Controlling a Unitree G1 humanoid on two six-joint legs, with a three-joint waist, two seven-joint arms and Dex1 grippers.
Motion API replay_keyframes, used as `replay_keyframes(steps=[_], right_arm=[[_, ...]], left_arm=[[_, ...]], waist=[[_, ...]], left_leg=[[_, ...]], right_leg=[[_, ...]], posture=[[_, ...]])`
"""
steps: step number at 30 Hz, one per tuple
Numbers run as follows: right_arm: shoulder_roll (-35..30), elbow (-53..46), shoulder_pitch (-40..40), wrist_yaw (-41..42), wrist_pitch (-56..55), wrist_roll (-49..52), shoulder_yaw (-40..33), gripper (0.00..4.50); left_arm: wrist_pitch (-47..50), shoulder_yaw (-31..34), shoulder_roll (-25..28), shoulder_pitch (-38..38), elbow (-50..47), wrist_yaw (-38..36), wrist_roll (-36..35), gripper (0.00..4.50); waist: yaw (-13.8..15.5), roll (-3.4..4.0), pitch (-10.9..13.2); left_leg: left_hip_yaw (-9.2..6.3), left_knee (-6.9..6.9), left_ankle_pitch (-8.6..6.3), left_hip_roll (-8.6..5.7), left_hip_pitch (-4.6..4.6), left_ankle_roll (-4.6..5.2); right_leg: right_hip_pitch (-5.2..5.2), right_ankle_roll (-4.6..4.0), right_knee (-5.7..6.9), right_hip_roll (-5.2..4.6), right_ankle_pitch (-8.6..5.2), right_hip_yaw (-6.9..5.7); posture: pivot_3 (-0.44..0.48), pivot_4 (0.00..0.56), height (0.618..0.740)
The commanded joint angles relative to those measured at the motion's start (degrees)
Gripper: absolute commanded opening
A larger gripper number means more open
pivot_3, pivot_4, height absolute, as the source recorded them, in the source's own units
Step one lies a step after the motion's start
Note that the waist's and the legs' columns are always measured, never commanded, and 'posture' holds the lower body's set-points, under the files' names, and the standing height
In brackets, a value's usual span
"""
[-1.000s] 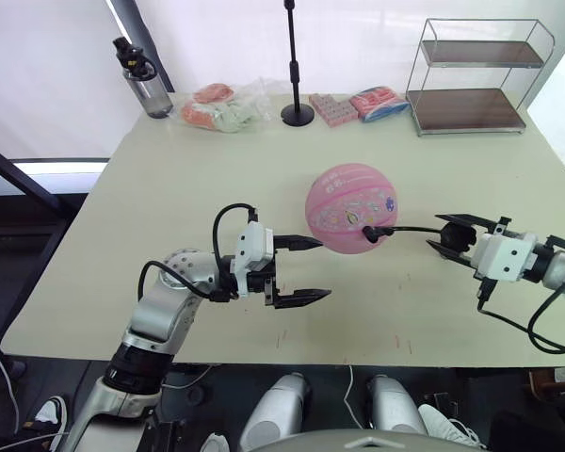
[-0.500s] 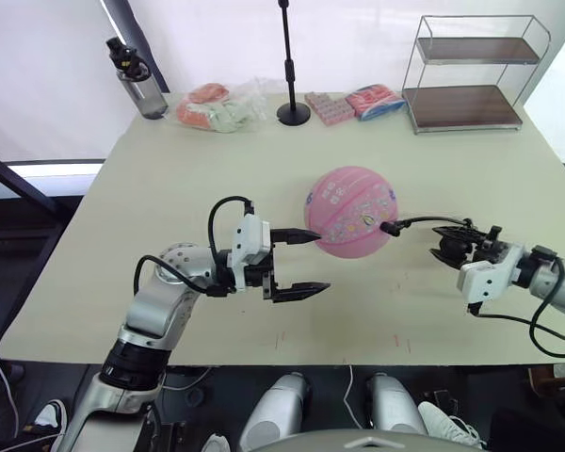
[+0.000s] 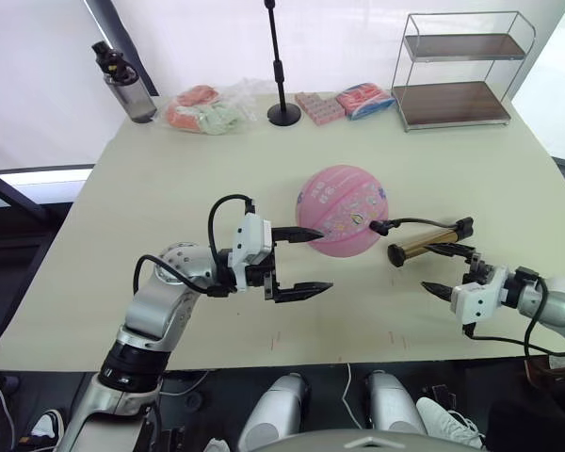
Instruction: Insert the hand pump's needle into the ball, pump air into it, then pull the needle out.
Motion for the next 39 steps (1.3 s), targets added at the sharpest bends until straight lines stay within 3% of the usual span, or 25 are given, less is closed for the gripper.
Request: replay_keyframes(steps=[1, 8, 15, 22, 33, 39], right_arm=[[-1.0, -2.7, 2.2, 2.2, 0.1, 7.5, -0.5, 4.32], [-0.3, -20.0, 13.4, 12.5, 18.1, 39.9, -3.9, 4.32], [1.3, -34.4, 22.8, 17.8, 32.0, 57.1, -8.0, 4.32], [6.9, -43.2, 25.0, 16.8, 41.6, 63.9, -12.0, 4.32], [12.6, -46.1, 25.5, 18.9, 48.2, 64.2, -16.2, 4.32], [14.4, -48.2, 25.7, 19.0, 50.6, 64.2, -18.7, 4.32]], left_arm=[[-0.5, 1.2, 0.4, -0.1, -1.6, 0.0, -0.8, 4.50], [0.6, 2.2, -1.3, -5.0, 0.3, 4.0, -0.4, 4.50], [2.3, 2.4, -4.5, -12.7, 4.6, 8.4, 0.7, 4.50], [3.3, 2.3, -9.5, -22.7, 14.3, 18.0, 6.4, 4.50], [3.9, -0.4, -18.5, -33.6, 27.4, 24.4, 12.1, 4.50], [7.0, -0.6, -20.2, -35.1, 28.5, 23.6, 12.1, 4.50]], waist=[[0.0, 0.00, 0.0], [0.1, -0.05, 0.0], [0.6, -0.14, 0.1], [1.0, -0.21, 0.2], [1.5, -0.28, 0.2], [1.2, -0.28, 0.2]], left_leg=[[-0.01, 0.00, 0.00, 0.00, 0.00, 0.00], [-0.03, 0.02, -0.01, 0.03, -0.01, 0.01], [-0.14, 0.22, -0.02, 0.03, -0.08, 0.04], [-0.09, 0.49, -0.02, 0.02, -0.19, 0.04], [-0.22, 0.84, -0.01, -0.03, -0.70, 0.02], [-0.07, 0.84, -0.01, -0.04, -0.87, 0.02]], right_leg=[[0.00, 0.00, 0.00, 0.00, 0.00, 0.00], [0.02, 0.00, 0.00, 0.00, 0.00, 0.01], [0.04, 0.02, 0.05, 0.02, 0.01, -0.10], [0.04, 0.08, 0.07, 0.03, 0.04, -0.09], [-0.27, 0.20, 0.07, 0.03, 0.15, -0.21], [-0.55, 0.19, 0.19, 0.03, 0.20, -0.06]], posture=[[0.000, 0.150, 0.736], [0.000, 0.150, 0.736], [0.000, 0.150, 0.736], [0.000, 0.150, 0.736], [0.000, 0.150, 0.736], [0.000, 0.150, 0.736]])
